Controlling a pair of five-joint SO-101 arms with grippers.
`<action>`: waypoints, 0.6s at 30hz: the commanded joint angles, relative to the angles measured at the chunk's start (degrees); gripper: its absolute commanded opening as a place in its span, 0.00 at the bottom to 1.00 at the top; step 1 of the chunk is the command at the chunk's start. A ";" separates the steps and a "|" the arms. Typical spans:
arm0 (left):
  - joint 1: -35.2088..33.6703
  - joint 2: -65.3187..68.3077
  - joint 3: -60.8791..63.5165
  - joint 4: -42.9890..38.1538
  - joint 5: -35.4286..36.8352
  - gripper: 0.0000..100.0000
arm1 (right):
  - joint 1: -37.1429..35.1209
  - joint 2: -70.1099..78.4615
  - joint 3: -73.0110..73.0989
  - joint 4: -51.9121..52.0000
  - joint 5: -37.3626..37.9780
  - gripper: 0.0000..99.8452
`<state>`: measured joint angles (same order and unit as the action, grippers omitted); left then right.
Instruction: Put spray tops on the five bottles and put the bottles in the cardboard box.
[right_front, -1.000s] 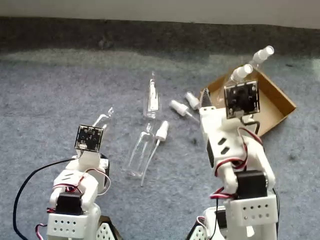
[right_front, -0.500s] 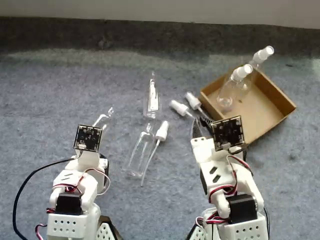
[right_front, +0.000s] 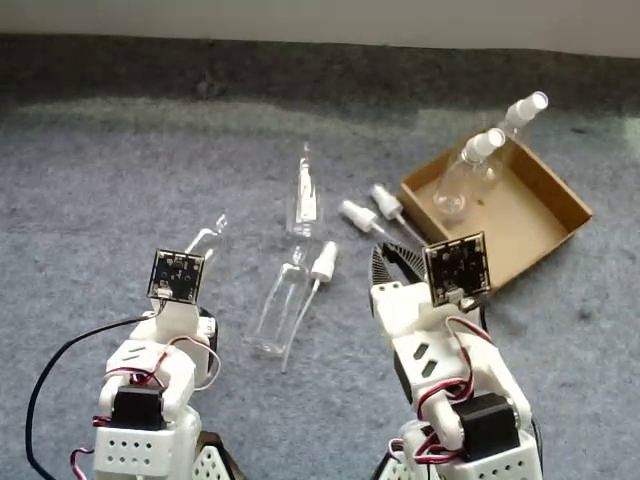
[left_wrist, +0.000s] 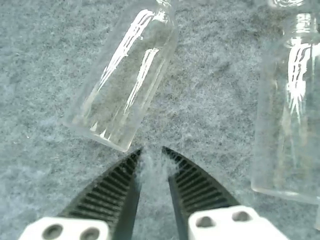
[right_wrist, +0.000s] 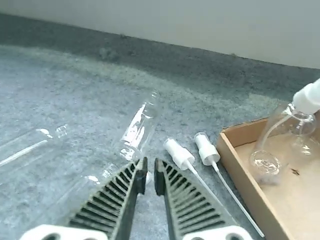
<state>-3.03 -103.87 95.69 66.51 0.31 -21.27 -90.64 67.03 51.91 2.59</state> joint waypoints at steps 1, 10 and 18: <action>-0.75 -0.66 -1.01 -1.14 -0.26 0.00 | -2.95 -0.57 -4.00 0.13 -0.88 0.02; -0.66 -0.66 -1.01 -1.14 -0.26 0.00 | -3.03 2.24 -4.62 0.31 2.37 0.12; -0.57 -0.66 -1.01 -1.14 -0.26 0.00 | -3.30 21.49 -14.37 0.66 2.20 0.21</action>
<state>-3.03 -103.87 95.69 66.51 0.31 -23.74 -76.31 59.82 52.00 4.18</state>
